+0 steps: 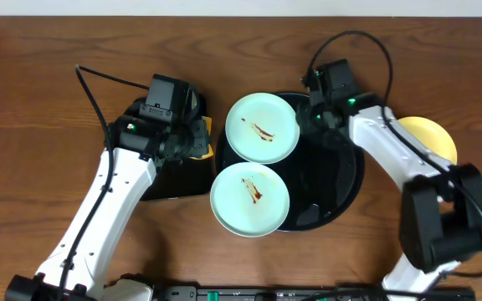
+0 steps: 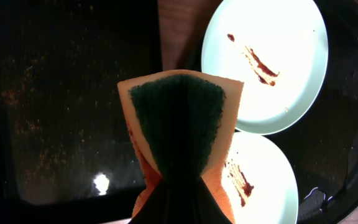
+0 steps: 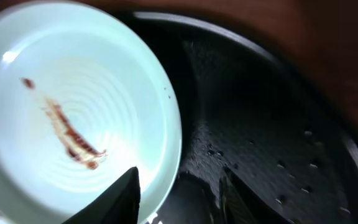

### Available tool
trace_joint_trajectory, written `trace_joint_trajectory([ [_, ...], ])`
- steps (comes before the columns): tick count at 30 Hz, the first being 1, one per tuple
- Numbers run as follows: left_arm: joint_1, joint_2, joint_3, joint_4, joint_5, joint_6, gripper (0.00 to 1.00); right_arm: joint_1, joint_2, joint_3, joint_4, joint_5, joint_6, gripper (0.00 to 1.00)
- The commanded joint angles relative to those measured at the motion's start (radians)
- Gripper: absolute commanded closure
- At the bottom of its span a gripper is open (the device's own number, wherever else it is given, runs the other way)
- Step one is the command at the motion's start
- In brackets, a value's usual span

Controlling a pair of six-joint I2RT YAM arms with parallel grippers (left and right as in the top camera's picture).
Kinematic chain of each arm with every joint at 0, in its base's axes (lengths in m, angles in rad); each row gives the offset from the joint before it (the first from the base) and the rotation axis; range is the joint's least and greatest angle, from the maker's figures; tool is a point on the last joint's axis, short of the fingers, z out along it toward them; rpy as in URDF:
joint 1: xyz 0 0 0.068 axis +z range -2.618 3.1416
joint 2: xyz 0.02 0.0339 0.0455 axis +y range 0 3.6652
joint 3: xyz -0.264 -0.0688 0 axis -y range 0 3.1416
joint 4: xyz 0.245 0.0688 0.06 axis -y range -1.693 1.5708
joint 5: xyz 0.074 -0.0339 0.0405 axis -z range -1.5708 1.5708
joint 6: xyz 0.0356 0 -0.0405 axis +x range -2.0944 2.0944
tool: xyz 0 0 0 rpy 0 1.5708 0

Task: Clean dirty plates on tray and stack at the side
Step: 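Move the right gripper back and grasp the upper light-blue plate rim, then scrub the light-blue plate with the sponge in the left gripper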

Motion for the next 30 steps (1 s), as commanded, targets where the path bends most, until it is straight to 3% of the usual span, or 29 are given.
trace_joint_trajectory([
  [1,0.005,-0.013,0.007,-0.003,-0.002,0.009,0.92,0.014,0.059,0.001,0.018,0.023,0.056,0.64],
  [5,0.005,-0.013,0.007,-0.003,-0.002,0.01,0.92,0.014,0.118,0.001,0.027,0.022,0.09,0.67],
  [12,0.005,-0.013,0.007,-0.003,-0.002,0.009,0.92,0.012,0.135,0.001,0.03,0.023,0.1,0.99],
  [21,-0.007,-0.01,0.007,0.018,0.054,0.01,0.92,-0.025,0.093,0.001,-0.05,0.093,0.1,0.99],
  [30,-0.128,0.082,0.007,0.191,0.172,0.026,0.92,-0.035,-0.027,0.001,-0.194,0.206,0.1,0.99],
])
